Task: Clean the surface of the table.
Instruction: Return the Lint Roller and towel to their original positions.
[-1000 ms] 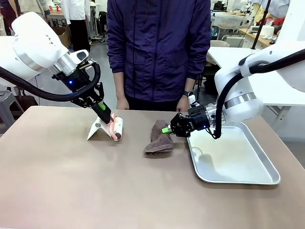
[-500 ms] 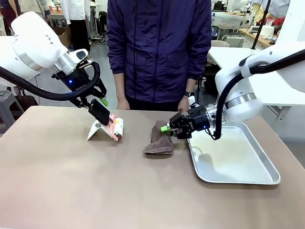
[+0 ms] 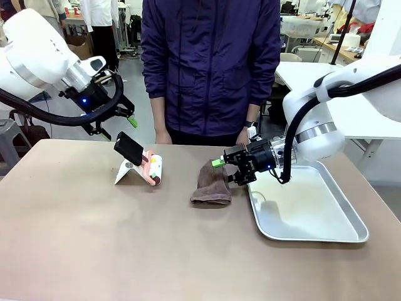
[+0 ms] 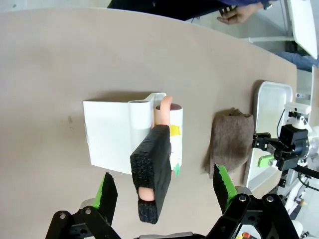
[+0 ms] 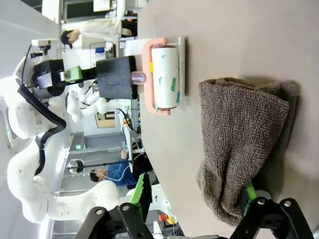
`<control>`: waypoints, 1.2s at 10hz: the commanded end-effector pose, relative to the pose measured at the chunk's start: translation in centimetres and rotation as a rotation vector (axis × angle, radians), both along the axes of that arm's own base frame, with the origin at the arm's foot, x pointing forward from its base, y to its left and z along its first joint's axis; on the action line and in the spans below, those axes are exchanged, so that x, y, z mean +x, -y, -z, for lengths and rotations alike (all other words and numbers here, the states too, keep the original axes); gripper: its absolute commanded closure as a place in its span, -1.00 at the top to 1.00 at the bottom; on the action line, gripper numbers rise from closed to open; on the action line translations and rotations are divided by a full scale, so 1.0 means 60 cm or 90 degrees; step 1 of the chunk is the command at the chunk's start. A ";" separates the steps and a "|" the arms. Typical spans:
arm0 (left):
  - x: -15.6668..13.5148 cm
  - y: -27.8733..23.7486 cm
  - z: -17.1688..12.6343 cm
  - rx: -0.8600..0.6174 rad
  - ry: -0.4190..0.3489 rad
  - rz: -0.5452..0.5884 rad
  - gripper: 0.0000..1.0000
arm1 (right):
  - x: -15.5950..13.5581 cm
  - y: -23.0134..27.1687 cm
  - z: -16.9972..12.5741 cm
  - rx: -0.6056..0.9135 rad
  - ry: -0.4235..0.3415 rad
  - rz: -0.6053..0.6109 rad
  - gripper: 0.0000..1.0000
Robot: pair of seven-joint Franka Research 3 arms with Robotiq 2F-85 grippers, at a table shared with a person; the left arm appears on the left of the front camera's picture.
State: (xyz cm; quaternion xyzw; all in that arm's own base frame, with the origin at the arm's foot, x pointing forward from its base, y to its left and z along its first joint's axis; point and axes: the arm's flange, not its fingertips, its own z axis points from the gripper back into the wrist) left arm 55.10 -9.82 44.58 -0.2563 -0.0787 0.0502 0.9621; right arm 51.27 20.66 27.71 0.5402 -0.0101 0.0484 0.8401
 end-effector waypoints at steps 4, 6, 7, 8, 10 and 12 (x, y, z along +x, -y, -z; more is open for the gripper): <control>-0.063 -0.044 -0.036 -0.096 0.028 0.024 1.00 | 0.019 -0.058 -0.061 -0.179 0.010 -0.055 1.00; -0.101 -0.082 -0.042 -0.146 0.048 0.045 1.00 | 0.028 -0.068 -0.109 -0.274 0.029 -0.043 1.00; -0.123 -0.106 -0.046 -0.178 0.054 0.059 1.00 | 0.024 -0.059 -0.125 -0.319 0.022 -0.021 1.00; -0.150 -0.133 -0.052 -0.223 0.065 0.086 1.00 | 0.011 -0.045 -0.140 -0.349 0.017 0.001 1.00; -0.208 -0.190 -0.064 -0.305 0.107 0.171 1.00 | -0.031 -0.008 -0.171 -0.336 0.028 0.060 1.00; -0.244 -0.241 -0.055 -0.362 0.131 0.236 1.00 | -0.100 0.055 -0.196 -0.218 0.040 0.096 1.00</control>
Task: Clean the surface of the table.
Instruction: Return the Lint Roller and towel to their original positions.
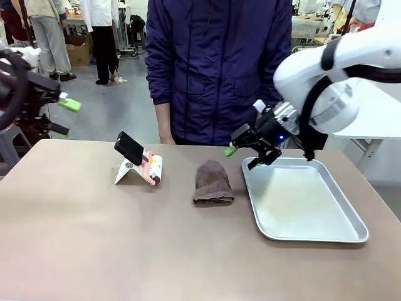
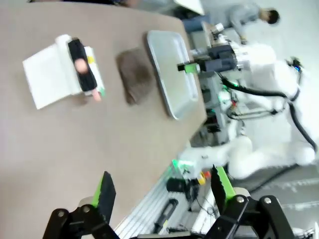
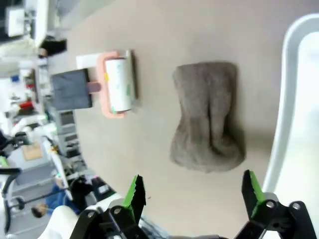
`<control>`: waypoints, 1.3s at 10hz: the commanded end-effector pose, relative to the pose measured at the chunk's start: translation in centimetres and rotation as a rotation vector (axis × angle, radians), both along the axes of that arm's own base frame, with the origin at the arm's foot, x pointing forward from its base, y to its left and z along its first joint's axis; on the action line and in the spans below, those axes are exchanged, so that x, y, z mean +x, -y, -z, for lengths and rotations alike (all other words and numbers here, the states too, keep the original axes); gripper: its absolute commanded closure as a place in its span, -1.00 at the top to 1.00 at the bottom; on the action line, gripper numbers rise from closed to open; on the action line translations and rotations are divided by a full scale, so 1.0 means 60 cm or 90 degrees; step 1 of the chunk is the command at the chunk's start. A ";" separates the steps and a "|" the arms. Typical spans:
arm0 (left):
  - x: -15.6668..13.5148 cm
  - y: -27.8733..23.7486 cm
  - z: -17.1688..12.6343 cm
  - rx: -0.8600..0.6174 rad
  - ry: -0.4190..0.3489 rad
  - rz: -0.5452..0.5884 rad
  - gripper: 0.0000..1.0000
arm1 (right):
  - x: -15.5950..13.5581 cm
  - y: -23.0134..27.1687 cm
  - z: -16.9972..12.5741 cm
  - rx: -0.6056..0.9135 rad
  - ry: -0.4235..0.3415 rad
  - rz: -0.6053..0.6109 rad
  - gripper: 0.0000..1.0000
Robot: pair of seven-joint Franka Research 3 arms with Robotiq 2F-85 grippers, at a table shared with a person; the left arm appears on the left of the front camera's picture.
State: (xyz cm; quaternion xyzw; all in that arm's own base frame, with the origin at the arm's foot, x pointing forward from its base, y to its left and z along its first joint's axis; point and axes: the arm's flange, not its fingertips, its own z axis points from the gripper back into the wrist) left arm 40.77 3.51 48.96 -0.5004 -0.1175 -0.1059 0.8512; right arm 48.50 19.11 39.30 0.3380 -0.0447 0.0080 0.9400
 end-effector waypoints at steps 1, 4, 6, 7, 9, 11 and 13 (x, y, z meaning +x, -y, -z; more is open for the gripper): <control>-0.011 -0.040 0.035 -0.074 0.007 0.037 1.00 | -0.090 0.066 -0.003 0.131 0.033 0.025 1.00; -0.009 -0.092 0.092 -0.208 0.011 0.003 1.00 | -0.184 0.208 0.010 0.415 0.063 0.015 1.00; -0.001 -0.120 0.099 -0.247 0.001 -0.045 1.00 | -0.211 0.277 0.038 0.520 0.113 0.048 1.00; 0.007 -0.128 0.103 -0.264 -0.002 -0.043 1.00 | -0.220 0.308 0.054 0.553 0.131 0.071 1.00; 0.028 -0.129 0.110 -0.290 -0.035 -0.048 1.00 | -0.214 0.327 0.075 0.561 0.138 0.109 1.00; 0.013 -0.133 0.118 -0.265 -0.021 -0.053 1.00 | -0.177 0.356 0.053 0.555 0.122 0.106 1.00; 0.013 -0.133 0.118 -0.265 -0.021 -0.053 1.00 | -0.177 0.356 0.053 0.555 0.122 0.106 1.00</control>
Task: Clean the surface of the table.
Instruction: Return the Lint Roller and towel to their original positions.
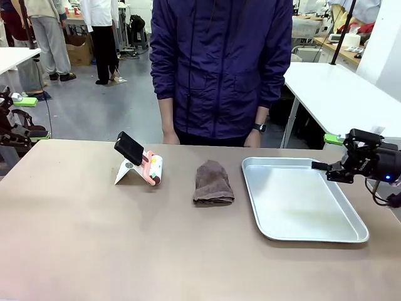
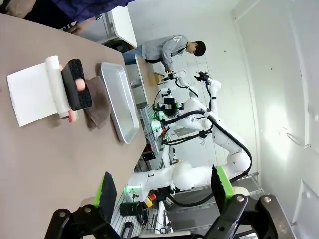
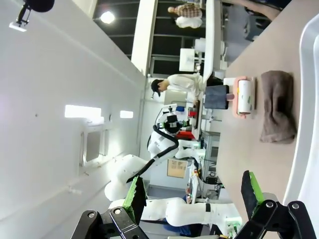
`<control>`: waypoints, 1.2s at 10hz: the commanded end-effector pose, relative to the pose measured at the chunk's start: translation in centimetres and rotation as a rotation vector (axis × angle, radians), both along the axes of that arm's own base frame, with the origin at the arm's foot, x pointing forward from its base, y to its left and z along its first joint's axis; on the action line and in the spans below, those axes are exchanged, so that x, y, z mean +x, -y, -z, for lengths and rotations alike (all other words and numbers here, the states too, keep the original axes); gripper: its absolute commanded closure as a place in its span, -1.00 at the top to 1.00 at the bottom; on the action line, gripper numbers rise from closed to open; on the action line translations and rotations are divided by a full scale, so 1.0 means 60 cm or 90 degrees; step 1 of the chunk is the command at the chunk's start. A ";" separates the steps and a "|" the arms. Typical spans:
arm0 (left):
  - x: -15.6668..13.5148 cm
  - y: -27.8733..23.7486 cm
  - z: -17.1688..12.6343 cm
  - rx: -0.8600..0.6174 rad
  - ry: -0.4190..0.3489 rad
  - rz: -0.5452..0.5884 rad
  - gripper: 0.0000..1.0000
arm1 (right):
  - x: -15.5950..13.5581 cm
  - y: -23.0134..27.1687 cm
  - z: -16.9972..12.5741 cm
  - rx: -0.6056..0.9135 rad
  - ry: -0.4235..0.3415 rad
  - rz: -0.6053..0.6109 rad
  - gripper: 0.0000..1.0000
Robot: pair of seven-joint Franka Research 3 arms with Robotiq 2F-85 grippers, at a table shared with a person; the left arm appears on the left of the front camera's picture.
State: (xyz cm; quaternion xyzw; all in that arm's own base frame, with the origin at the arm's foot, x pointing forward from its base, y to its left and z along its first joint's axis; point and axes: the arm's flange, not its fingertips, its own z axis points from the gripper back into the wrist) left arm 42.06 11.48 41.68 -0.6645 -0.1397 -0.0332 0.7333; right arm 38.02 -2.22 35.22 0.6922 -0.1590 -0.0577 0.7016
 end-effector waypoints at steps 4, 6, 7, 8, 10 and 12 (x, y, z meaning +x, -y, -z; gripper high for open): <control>-0.009 0.000 -0.004 0.004 0.006 -0.001 1.00 | -0.002 0.000 -0.015 0.005 0.001 -0.003 1.00; -0.009 0.000 -0.004 0.004 0.006 -0.001 1.00 | -0.002 0.000 -0.015 0.005 0.001 -0.003 1.00; -0.009 0.000 -0.004 0.004 0.006 -0.001 1.00 | -0.002 0.000 -0.015 0.005 0.001 -0.003 1.00; -0.009 0.000 -0.004 0.004 0.006 -0.001 1.00 | -0.002 0.000 -0.015 0.005 0.001 -0.003 1.00; -0.009 0.000 -0.004 0.004 0.006 -0.001 1.00 | -0.002 0.000 -0.015 0.005 0.001 -0.003 1.00; -0.009 0.000 -0.004 0.004 0.006 -0.001 1.00 | -0.002 0.000 -0.015 0.005 0.001 -0.003 1.00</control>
